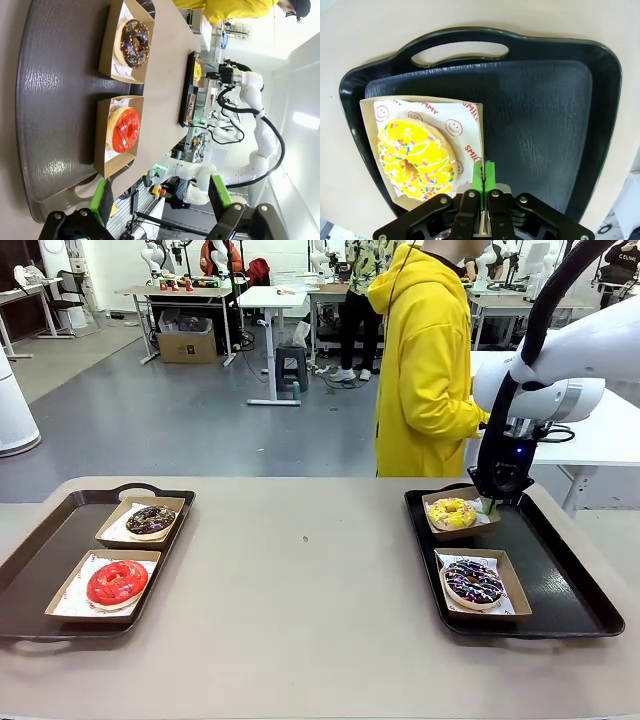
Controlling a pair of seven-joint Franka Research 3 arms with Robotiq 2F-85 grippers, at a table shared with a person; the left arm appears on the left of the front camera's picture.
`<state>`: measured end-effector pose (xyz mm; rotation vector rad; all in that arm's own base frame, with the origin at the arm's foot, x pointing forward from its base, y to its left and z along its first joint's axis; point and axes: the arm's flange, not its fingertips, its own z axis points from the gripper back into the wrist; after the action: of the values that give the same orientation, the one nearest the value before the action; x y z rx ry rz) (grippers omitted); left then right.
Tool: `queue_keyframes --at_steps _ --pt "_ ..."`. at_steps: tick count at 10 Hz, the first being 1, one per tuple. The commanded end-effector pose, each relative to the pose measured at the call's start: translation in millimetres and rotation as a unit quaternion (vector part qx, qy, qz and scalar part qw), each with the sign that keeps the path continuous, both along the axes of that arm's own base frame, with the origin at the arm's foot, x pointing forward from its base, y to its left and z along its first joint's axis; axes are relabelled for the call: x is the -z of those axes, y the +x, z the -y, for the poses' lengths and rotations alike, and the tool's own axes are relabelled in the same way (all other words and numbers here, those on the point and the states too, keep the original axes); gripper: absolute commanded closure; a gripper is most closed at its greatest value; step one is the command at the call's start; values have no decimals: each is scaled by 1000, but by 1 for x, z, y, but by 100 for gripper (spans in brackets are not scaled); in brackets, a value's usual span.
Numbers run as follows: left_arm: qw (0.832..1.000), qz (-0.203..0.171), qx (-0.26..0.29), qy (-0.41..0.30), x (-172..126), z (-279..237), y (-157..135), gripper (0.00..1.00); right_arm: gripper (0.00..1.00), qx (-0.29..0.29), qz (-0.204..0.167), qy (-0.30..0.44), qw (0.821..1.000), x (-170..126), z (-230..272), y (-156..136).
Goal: Individually package the donuts and arrange them on the tray.
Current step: Place the picked Paper togo box on the Handle tray.
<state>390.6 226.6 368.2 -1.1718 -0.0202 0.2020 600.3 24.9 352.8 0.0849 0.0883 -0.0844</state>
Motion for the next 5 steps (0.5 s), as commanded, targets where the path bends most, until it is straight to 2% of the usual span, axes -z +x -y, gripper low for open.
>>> queue_keyframes --at_steps 1,2,3,4,5 --pt "1000 5 2 -2 -1 0 -1 0 99 -9 -1 -14 1000 -4 -2 5" --pt "1000 5 2 -2 -1 0 -1 0 61 -10 0 -13 1000 -5 -2 5" --pt "1000 5 2 -2 -1 0 -1 0 39 -9 -3 -12 1000 -5 -1 5" --pt "1000 5 2 -2 -1 0 -1 0 1 -9 -5 -12 1000 -6 -2 5" --pt "1000 5 2 -2 -1 0 -1 0 0 -11 -6 -13 1000 -7 -3 4"
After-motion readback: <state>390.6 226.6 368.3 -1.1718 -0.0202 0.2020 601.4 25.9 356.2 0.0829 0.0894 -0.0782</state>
